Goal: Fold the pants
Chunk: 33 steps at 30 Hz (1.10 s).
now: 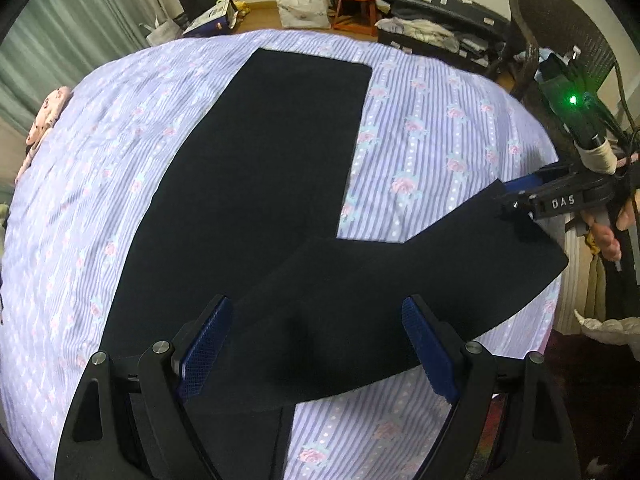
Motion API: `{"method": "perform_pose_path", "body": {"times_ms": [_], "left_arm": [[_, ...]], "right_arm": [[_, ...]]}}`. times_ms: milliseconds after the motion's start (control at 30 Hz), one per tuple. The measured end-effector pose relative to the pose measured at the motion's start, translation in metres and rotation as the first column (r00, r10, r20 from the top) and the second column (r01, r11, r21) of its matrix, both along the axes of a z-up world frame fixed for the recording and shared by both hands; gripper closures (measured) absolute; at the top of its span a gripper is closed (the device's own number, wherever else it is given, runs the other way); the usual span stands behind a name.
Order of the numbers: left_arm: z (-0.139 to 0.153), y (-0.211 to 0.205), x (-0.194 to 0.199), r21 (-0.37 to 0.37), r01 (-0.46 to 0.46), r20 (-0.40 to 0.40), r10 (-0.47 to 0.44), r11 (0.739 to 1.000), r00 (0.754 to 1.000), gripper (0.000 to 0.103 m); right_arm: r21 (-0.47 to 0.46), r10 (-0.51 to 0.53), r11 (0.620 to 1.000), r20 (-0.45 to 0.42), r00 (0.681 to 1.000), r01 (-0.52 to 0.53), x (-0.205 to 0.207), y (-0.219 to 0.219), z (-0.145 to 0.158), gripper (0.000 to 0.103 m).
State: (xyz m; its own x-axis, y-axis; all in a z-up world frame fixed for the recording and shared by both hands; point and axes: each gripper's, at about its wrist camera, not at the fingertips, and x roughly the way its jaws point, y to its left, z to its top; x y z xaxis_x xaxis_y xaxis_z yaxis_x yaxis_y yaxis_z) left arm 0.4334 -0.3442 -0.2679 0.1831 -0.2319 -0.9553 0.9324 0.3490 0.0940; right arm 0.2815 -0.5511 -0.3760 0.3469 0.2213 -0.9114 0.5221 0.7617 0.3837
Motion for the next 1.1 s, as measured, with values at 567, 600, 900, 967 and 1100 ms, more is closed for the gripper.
{"method": "perform_pose_path", "body": {"times_ms": [567, 600, 900, 967, 1100], "left_arm": [[0.014, -0.003, 0.046, 0.015, 0.242, -0.12, -0.238, 0.97, 0.964, 0.025], [0.01, -0.008, 0.048, 0.019, 0.255, -0.127, -0.251, 0.967, 0.96, 0.025], [-0.021, -0.045, 0.063, 0.023, 0.293, -0.199, -0.283, 0.956, 0.938, 0.028], [-0.021, -0.049, 0.07, 0.007, 0.274, -0.256, -0.263, 0.962, 0.93, 0.076], [0.003, -0.047, 0.083, -0.044, 0.224, -0.201, -0.228, 0.974, 0.953, 0.097]], "right_arm": [[-0.351, 0.13, 0.933, 0.132, 0.983, -0.077, 0.016, 0.036, 0.125, 0.097], [-0.353, 0.127, 0.933, 0.134, 0.983, -0.072, 0.017, 0.034, 0.126, 0.097], [-0.418, 0.092, 0.908, 0.179, 0.98, -0.009, 0.019, 0.017, 0.154, 0.098], [-0.431, 0.09, 0.902, 0.186, 0.979, -0.001, 0.024, 0.014, 0.159, 0.098], [-0.455, 0.083, 0.89, 0.211, 0.974, 0.023, 0.041, 0.003, 0.17, 0.098]]}}
